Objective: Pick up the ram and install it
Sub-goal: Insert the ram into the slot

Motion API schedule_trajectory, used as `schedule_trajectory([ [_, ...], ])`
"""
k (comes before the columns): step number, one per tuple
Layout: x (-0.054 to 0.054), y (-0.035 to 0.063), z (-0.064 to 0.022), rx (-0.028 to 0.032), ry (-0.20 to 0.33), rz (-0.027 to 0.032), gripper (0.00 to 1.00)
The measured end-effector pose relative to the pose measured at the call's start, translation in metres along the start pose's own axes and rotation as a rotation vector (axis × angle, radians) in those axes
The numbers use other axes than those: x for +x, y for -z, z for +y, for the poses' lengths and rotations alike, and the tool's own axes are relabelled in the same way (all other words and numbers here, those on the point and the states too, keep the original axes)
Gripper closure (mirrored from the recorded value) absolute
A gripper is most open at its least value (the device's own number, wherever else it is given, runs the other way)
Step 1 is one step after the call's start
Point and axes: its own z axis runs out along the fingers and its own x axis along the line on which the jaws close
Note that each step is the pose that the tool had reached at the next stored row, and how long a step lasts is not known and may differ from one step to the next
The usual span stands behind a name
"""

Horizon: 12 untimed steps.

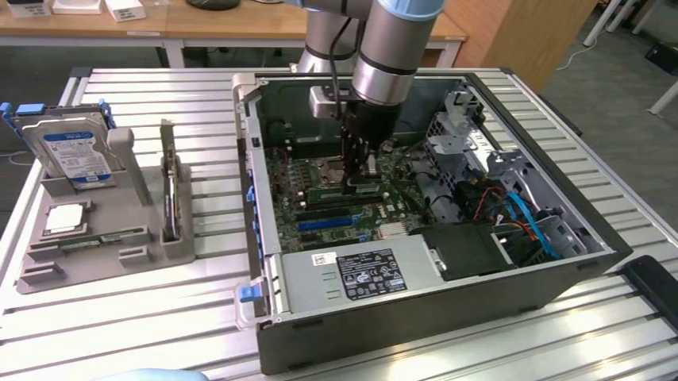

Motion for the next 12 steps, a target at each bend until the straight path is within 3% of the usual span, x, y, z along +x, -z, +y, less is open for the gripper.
schedule_trajectory([
  [12, 0.0000, -0.0001, 0.0008, 0.0045, 0.000, -0.0002, 0.87],
])
